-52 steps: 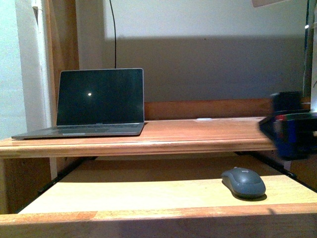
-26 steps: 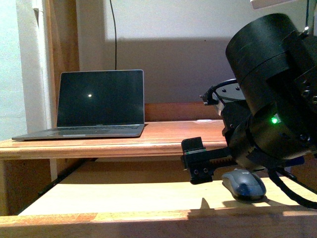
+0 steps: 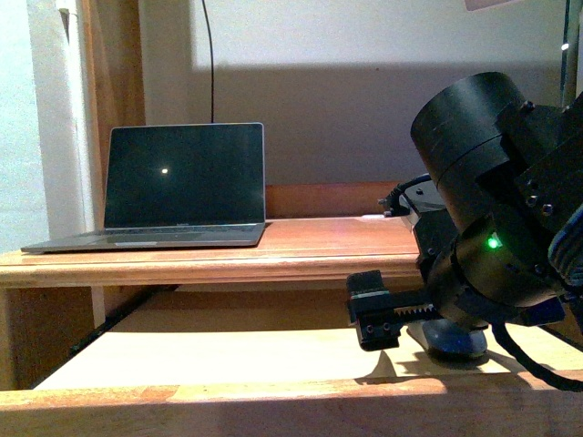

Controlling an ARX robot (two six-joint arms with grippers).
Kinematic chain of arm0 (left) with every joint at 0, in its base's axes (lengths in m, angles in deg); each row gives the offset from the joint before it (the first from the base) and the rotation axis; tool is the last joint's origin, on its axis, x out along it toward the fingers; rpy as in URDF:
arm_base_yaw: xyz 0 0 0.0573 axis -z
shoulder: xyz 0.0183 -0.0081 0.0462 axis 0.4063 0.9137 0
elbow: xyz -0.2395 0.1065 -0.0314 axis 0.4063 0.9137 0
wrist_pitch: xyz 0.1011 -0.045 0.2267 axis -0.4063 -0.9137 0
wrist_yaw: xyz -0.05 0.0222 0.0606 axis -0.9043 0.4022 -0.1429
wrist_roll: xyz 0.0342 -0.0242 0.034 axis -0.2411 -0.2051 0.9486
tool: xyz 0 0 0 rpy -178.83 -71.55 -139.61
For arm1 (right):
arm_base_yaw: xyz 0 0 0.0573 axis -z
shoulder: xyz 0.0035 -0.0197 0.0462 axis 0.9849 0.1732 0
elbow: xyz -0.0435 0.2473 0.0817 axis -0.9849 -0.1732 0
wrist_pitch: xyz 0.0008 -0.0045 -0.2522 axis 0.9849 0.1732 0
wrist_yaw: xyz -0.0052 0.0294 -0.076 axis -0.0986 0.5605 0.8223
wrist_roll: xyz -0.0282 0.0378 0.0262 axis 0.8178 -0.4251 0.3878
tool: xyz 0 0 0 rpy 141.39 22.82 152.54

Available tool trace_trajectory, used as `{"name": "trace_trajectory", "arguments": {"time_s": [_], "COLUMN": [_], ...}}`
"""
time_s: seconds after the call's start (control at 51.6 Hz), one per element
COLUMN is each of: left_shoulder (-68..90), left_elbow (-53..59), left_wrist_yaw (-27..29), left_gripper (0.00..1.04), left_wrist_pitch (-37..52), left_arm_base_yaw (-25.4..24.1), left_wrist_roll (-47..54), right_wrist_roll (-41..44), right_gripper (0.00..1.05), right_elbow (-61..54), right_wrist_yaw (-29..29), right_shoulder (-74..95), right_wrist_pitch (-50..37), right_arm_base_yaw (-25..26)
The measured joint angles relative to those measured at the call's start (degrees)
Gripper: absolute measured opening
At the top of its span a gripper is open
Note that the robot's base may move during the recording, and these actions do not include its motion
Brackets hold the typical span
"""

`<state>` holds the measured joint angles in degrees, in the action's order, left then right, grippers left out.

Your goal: Place mouse

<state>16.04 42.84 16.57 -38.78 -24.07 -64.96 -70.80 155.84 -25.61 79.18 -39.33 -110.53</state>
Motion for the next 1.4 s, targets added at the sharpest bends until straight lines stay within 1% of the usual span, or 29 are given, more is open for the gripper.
{"name": "trace_trajectory", "arguments": {"time_s": [0.039,0.078,0.116,0.446,0.465,0.484,0.504,0.562,0.62,0.64,0.717,0.853,1.008,1.105,1.202,1.26,1.395], "left_shoulder": [-1.33,-4.72,-7.06,-8.85,-8.85,-8.85,-8.85,-8.85,-8.85,-8.85,-8.85,-8.87,-8.87,-8.87,-8.92,-8.92,-8.9], "left_elbow": [-0.02,-0.02,-0.02,-0.02,-0.02,-0.02,-0.02,-0.02,-0.02,-0.02,-0.02,-0.02,-0.02,-0.02,-0.02,-0.02,-0.02], "left_wrist_yaw": [0.0,0.02,0.0,0.0,0.0,0.0,0.0,-0.02,0.02,0.02,-0.02,0.0,0.0,0.0,0.0,0.02,0.0], "left_gripper": [0.03,0.03,0.03,0.03,0.74,0.75,0.79,0.89,0.97,0.99,0.97,0.97,0.97,0.97,0.97,0.97,0.97], "left_wrist_pitch": [-2.19,-6.67,-8.37,-9.11,-9.14,-9.14,-9.14,-9.14,-9.14,-9.14,-9.14,-9.16,-9.16,-9.18,-9.18,-9.18,-9.18], "left_arm_base_yaw": [0.0,0.0,0.0,0.0,0.0,0.0,0.0,0.0,0.0,0.0,0.0,0.0,0.0,0.0,0.0,0.0,0.0], "left_wrist_roll": [0.0,0.0,0.0,0.0,0.0,0.0,0.0,0.0,0.0,0.09,0.11,0.13,0.13,0.11,0.11,0.11,0.13], "right_wrist_roll": [-0.04,0.0,0.02,1.75,1.86,1.86,2.01,2.84,3.23,3.23,3.17,2.45,0.37,-0.55,-1.38,-2.1,-2.45], "right_gripper": [0.97,0.97,0.97,0.97,0.55,0.55,0.55,0.55,0.55,0.55,0.55,0.55,0.55,0.55,0.55,0.55,0.55], "right_elbow": [0.13,0.17,0.17,0.2,-0.5,-0.5,-0.5,-0.37,0.04,0.68,5.25,5.53,8.44,12.04,22.38,30.69,40.54], "right_wrist_yaw": [-0.04,-0.35,-0.28,-0.22,-1.73,-1.73,-2.49,-8.48,-9.38,-9.6,-9.64,-9.55,-8.59,-5.55,-1.01,1.79,5.29], "right_shoulder": [0.22,0.76,1.4,3.39,2.75,2.75,2.21,-2.14,-7.39,-9.53,-16.46,-18.8,-12.61,-6.6,1.33,6.58,13.97], "right_wrist_pitch": [-0.02,-0.15,-0.22,-2.25,-3.26,-3.26,-2.93,2.51,5.25,5.46,4.94,4.81,5.92,7.54,9.99,12.35,15.47], "right_arm_base_yaw": [0.04,0.22,0.37,1.07,2.34,2.34,2.51,3.67,4.28,4.5,5.22,5.11,3.13,2.34,0.33,-0.98,-2.21]}}
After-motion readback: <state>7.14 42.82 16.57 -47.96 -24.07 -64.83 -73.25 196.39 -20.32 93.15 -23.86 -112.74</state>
